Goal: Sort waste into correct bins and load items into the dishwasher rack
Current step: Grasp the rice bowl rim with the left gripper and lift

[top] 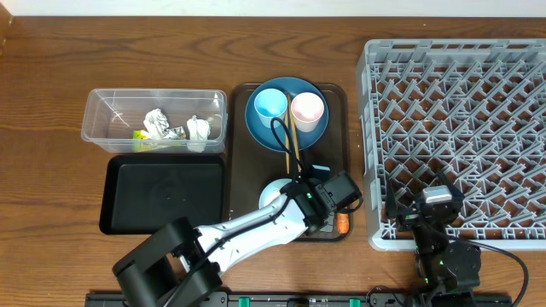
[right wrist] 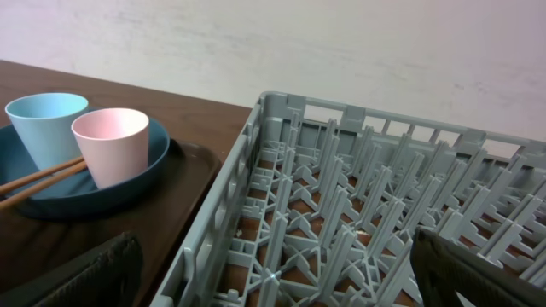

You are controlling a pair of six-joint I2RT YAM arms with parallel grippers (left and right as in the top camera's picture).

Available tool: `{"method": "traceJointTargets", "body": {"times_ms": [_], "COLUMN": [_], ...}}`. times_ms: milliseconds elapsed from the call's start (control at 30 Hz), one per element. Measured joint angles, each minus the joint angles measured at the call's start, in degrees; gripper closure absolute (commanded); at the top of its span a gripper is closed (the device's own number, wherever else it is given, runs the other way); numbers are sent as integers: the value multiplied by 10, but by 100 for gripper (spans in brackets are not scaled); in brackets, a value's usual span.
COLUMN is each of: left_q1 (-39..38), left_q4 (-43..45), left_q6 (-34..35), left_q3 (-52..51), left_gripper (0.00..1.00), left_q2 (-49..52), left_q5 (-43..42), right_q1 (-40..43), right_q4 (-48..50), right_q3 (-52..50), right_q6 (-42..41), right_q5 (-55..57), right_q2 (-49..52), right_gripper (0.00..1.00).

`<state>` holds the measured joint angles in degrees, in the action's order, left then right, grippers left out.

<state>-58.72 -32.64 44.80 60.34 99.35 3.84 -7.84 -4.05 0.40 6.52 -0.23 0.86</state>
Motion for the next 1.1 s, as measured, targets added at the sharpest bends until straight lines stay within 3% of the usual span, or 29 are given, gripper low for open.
{"method": "traceJointTargets", "body": {"times_ms": [167,867,1100], "left_q1": [0,0,0], "left_q4": [1,-8,-8], "left_q6": [2,2,4], "left_q3": [0,0,0], "left_gripper": [76,75,81], "left_q2": [0,0,0], "left_q5": [0,0,0], "right_q1": [0,0,0], "right_q4": [0,0,0], "right_q3": [0,0,0], "right_q6": [0,0,0], "right_q5": [0,0,0], "right_q2": [0,0,0], "right_gripper": [1,1,1]}}
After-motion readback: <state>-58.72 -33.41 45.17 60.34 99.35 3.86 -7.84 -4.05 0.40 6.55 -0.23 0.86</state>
